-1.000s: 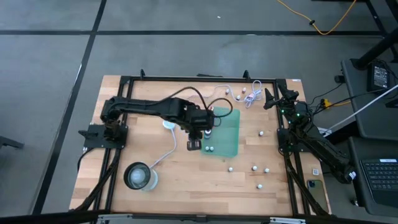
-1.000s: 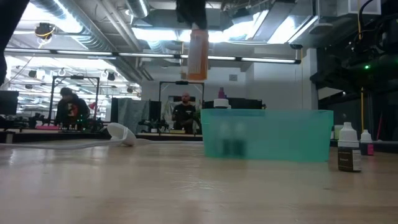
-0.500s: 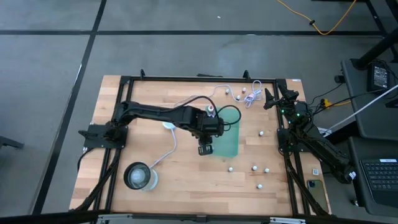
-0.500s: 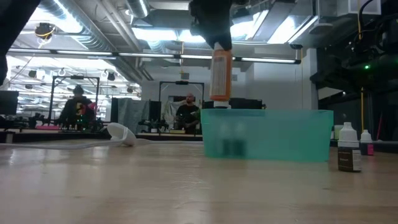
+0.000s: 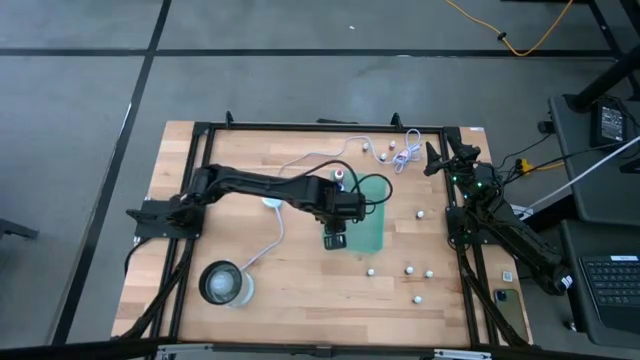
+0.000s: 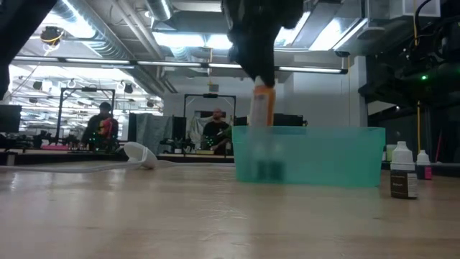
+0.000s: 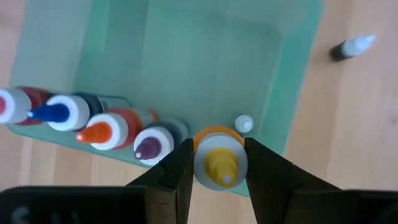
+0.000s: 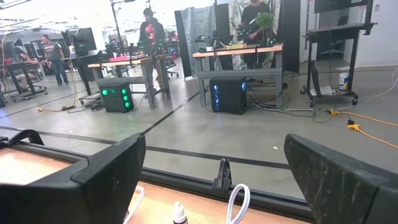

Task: Pick & Place food coloring
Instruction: Put the big yellow food coloring bottle into the green bin

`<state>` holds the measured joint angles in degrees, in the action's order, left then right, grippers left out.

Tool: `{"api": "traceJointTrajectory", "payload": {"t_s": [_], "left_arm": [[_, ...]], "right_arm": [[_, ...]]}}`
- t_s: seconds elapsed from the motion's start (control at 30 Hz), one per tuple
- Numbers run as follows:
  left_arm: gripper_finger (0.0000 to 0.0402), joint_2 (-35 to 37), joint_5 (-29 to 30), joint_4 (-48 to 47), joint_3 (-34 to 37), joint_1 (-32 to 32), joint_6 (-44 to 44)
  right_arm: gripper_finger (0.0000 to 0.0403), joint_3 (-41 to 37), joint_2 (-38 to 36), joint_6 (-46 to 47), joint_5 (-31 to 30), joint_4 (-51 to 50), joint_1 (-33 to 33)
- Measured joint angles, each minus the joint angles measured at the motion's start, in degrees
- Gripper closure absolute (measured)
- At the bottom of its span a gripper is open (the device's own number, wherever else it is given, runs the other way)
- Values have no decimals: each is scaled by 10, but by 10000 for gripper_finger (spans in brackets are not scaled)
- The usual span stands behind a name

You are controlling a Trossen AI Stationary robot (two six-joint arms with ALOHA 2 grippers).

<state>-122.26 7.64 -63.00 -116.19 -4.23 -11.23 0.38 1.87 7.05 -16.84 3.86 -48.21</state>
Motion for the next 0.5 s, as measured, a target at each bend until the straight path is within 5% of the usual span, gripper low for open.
{"api": "traceJointTrajectory", "payload": {"t_s": [0.5], "left_arm": [[288, -7, -9, 54, 59, 17, 10]], "right_arm": [[19, 0, 0, 0, 0, 0, 0]]}}
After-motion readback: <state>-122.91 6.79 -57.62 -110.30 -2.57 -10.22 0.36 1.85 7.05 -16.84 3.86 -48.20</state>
